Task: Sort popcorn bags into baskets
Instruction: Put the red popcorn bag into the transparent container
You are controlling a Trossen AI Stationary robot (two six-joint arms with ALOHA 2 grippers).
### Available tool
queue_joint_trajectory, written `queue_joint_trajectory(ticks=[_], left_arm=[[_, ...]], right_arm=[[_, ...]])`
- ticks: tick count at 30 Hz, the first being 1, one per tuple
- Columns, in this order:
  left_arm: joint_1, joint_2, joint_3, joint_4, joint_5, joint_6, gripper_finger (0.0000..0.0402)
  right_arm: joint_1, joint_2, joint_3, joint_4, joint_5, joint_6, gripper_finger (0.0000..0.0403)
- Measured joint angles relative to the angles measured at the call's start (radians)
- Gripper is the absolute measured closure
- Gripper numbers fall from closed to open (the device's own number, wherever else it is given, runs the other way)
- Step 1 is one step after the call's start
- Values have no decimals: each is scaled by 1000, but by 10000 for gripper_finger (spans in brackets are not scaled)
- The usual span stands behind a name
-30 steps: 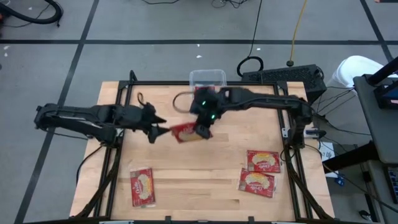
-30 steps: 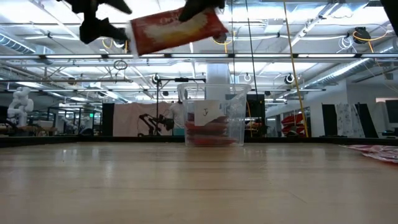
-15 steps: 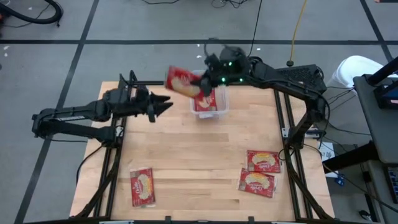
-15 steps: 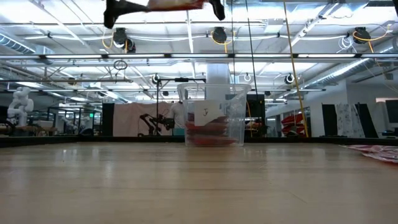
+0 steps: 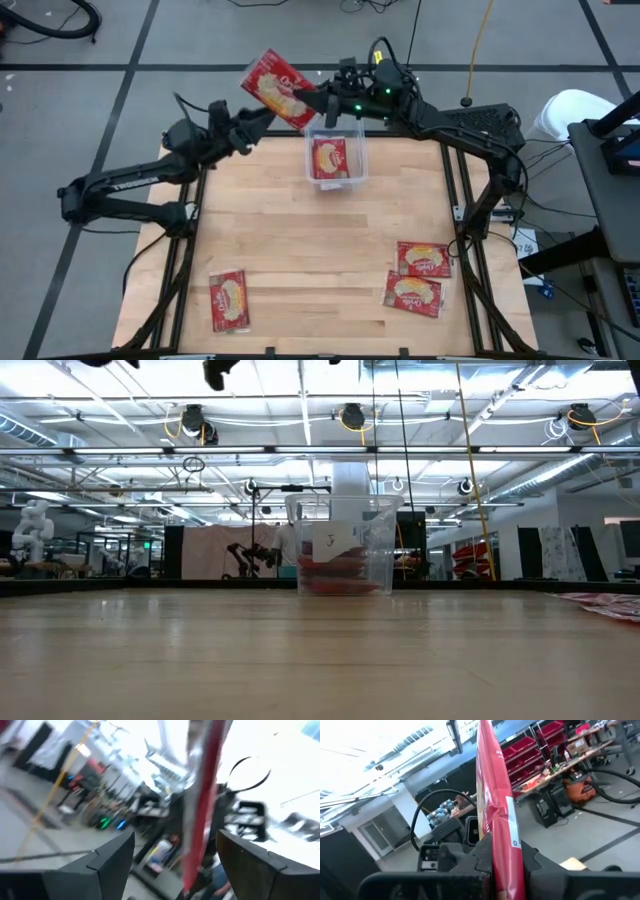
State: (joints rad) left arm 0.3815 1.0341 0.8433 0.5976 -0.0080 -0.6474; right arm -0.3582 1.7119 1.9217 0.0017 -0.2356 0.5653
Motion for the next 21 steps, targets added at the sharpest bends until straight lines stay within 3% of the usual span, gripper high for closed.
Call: queue_joint_trajectory(ticks=[5, 11, 15, 21], left_arm=[[36, 69, 0, 206, 76, -48, 134], [50, 124, 0, 291, 118, -68, 176], [50, 135, 0, 288, 120, -33, 237], [69, 134, 0, 284, 121, -8, 364]], right_arm=[[-3, 18, 0, 47, 0, -1, 384], [-3, 23, 0, 56, -1, -1, 384], [-3, 26, 0, 46, 0, -2, 384], [-11, 25, 0, 11, 0, 21, 384]])
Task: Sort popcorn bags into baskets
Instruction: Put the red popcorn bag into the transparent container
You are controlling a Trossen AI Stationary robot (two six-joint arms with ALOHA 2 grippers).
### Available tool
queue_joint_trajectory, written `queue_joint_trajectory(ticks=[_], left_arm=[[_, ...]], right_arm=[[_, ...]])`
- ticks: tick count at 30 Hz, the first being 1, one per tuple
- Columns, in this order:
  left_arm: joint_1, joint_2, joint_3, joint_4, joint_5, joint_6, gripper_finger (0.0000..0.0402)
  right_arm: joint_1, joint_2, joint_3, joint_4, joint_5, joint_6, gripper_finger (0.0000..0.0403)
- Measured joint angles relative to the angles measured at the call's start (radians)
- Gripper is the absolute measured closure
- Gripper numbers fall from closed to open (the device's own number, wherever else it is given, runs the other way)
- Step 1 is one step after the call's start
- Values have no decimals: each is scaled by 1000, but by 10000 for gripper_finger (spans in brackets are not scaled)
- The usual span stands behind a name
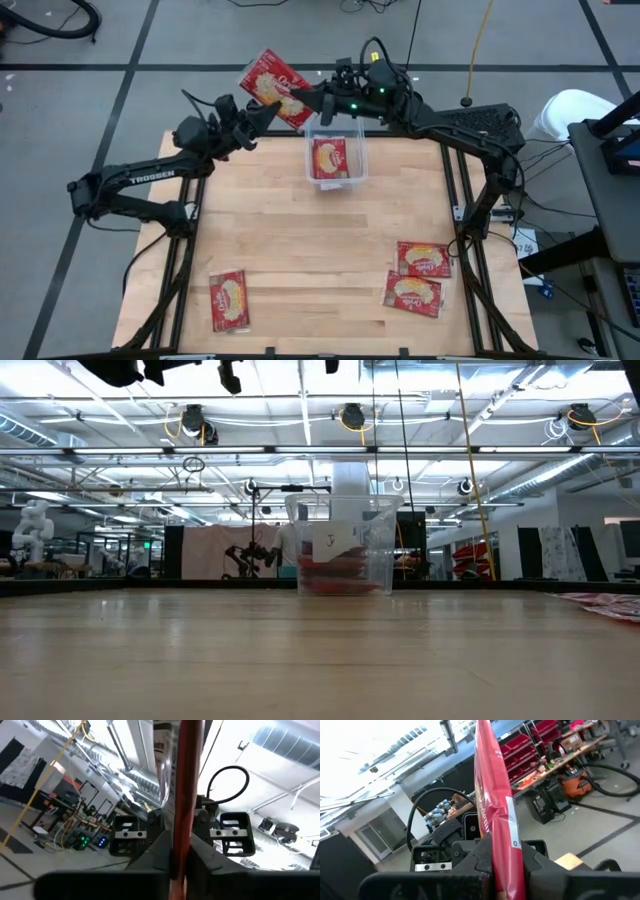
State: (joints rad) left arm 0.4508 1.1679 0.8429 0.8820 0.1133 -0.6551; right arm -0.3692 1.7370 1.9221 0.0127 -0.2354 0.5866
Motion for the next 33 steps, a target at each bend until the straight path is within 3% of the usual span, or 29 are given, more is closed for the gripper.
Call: queue_joint_trajectory(ticks=[3, 9, 14, 18, 25, 33], left_arm=[[17, 0, -1, -21, 10, -32, 382], [38, -29, -1, -151, 148, -150, 354], [36, -75, -1, -377, 283, -167, 372], [36, -83, -1, -523, 346, -155, 375], [17, -82, -1, -563, 386, -158, 354], [11, -81, -1, -570, 384, -160, 372]], right_arm=[[-3, 0, 0, -35, 0, 53, 374], [-13, -25, 1, -247, -111, 113, 297], [-16, -66, 1, -433, -195, 134, 233], [-17, -72, 0, -533, -214, 118, 207], [-16, -65, -4, -601, -210, 64, 212], [-14, -65, -85, -514, -218, 68, 266]])
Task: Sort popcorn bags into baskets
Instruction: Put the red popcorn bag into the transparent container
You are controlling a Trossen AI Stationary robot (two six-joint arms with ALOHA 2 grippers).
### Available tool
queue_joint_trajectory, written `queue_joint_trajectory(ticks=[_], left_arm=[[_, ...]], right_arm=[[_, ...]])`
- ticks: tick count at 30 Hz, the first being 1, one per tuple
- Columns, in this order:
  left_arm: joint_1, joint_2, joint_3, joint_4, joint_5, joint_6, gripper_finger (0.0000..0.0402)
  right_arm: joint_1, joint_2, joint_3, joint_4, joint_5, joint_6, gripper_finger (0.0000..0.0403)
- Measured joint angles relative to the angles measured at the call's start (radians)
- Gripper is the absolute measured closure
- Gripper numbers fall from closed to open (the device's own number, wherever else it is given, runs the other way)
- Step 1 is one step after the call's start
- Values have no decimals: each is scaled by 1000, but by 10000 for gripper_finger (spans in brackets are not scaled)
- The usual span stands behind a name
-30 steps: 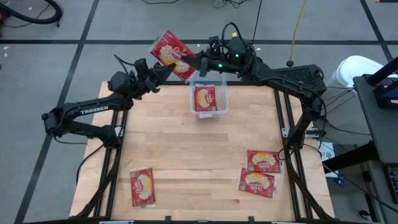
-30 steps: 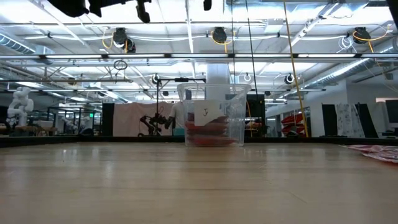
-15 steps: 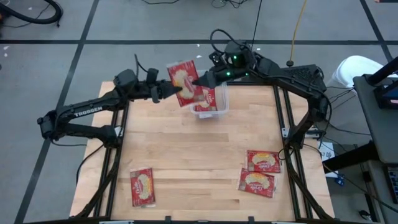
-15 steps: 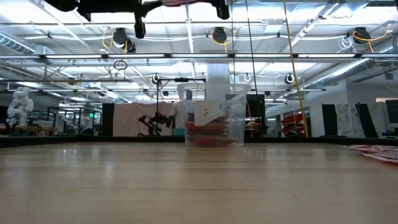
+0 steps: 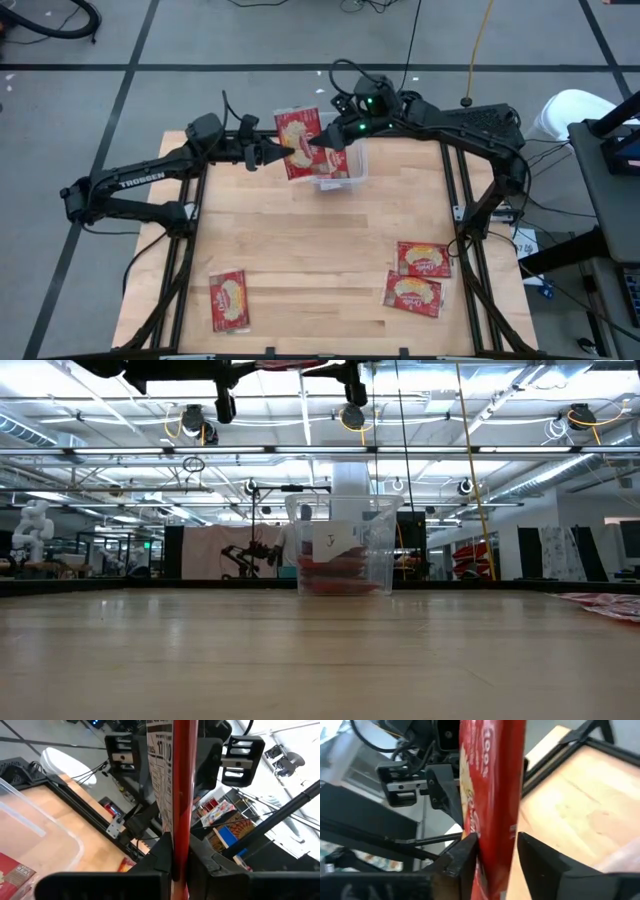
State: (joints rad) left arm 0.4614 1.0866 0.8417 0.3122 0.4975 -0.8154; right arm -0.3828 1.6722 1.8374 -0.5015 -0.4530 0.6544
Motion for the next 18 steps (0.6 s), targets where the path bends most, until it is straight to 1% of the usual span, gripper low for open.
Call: queue_joint_trajectory(ticks=[2, 7, 10, 13, 15, 18], left_arm=[[0, 0, 0, 1, 0, 0, 366], [0, 0, 0, 0, -4, -6, 354], [0, 0, 0, -13, -18, -10, 352], [0, 0, 0, -23, -55, -23, 349], [1, 0, 0, -9, -91, -29, 337], [6, 0, 0, 52, -145, -34, 297]], right_arm=[[4, -1, -30, 55, -21, 18, 284], [5, -7, -90, 174, -28, 70, 326], [3, -13, -100, 189, -47, 65, 348], [-6, -19, -103, 179, -49, 48, 365], [-12, -23, -103, 175, -49, 34, 373], [-29, -32, -103, 177, -50, 19, 377]])
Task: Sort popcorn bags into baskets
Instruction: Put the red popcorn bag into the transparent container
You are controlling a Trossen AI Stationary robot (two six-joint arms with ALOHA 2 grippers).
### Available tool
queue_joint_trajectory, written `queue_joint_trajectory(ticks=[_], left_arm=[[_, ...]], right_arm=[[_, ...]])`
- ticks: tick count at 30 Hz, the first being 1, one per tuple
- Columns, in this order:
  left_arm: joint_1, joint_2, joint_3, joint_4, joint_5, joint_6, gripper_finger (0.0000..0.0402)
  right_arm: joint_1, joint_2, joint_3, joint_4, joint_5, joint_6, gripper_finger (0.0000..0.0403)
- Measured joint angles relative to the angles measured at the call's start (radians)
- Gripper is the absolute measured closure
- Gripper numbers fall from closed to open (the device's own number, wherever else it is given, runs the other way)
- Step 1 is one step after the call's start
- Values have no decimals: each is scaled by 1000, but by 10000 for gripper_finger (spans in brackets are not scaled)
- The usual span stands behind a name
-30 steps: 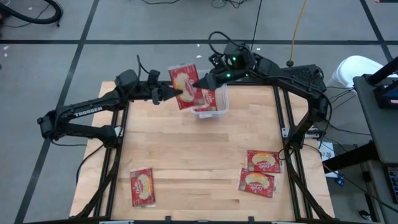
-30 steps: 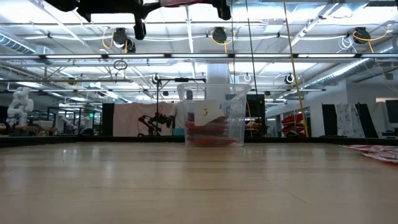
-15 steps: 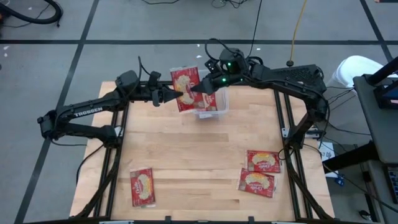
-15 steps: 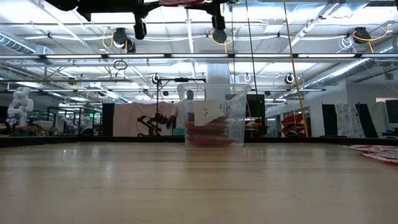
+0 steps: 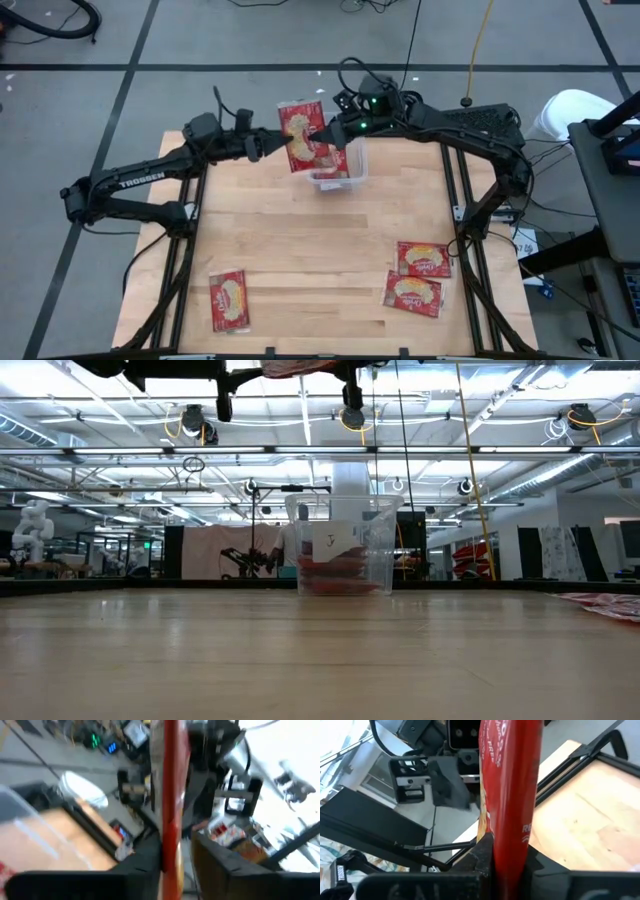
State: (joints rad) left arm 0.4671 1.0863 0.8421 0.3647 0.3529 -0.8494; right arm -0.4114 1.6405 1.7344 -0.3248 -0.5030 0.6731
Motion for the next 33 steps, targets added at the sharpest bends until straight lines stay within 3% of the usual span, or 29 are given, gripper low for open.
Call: queue_joint_trajectory(ticks=[5, 9, 12, 19, 24, 29, 33], left_arm=[[6, 32, 4, 74, -93, -45, 225], [5, 79, 2, 130, -71, -74, 216], [6, 125, 2, 186, -43, -88, 245], [37, 197, 2, 266, -35, -97, 381], [72, 223, 2, 274, -39, -99, 362], [89, 272, 2, 238, -53, -99, 374], [87, 347, 1, 225, -62, -105, 382]], right_arm=[[-26, -2, 0, -4, -5, -4, 376], [-48, -1, 0, 2, -27, -16, 377], [-67, -1, 0, 2, -46, -31, 378], [-119, -2, 0, -15, -96, -39, 354], [-181, -37, 0, -119, -92, -93, 283], [-248, -82, 0, -317, 48, -252, 214], [-297, -121, 0, -409, 135, -356, 189]])
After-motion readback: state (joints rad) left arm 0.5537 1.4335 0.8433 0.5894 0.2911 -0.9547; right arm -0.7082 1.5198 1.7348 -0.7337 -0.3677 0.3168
